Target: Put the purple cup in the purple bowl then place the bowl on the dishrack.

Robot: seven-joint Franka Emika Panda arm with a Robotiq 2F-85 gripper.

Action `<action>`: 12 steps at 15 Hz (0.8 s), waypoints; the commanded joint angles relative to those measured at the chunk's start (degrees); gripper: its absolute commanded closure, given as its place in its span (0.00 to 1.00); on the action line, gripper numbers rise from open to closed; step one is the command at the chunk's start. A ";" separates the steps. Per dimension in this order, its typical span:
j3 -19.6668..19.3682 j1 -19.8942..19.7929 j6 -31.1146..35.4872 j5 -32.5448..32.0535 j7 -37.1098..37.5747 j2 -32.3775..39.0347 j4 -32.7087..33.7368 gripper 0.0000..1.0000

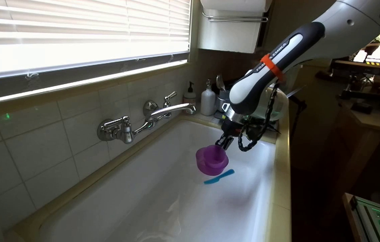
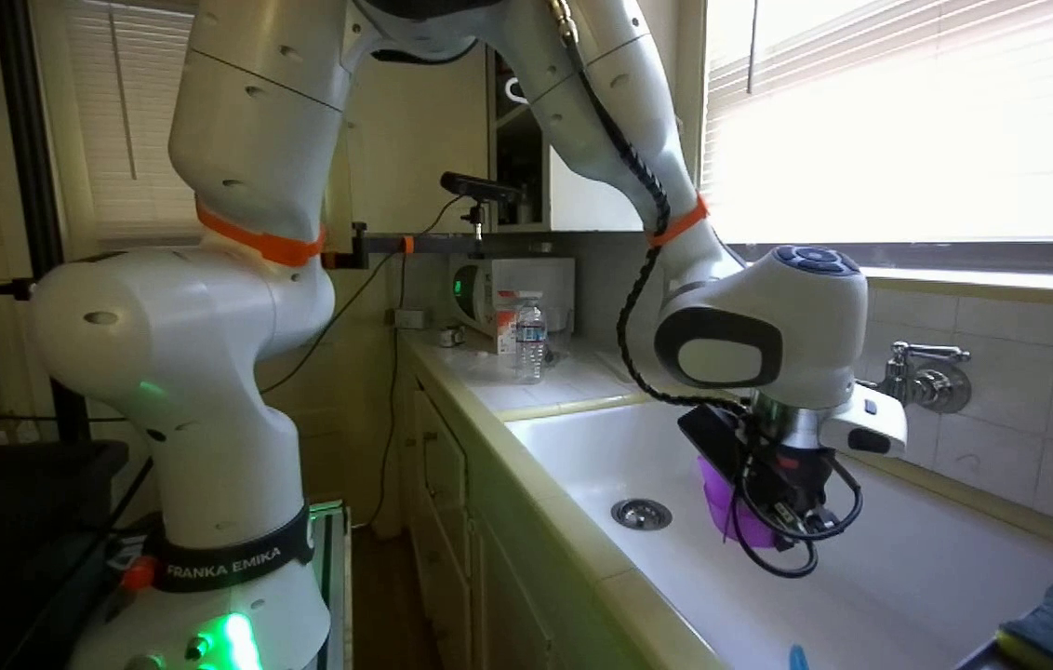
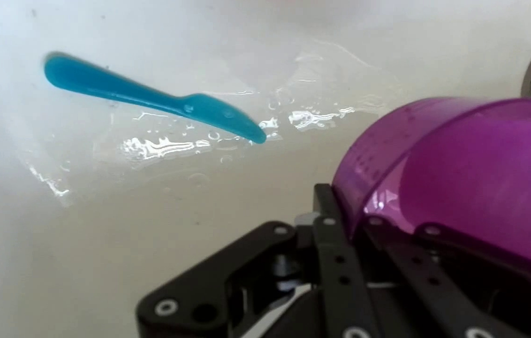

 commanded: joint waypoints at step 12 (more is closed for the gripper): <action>-11.95 5.10 1.42 -1.17 12.83 -18.70 -14.00 0.99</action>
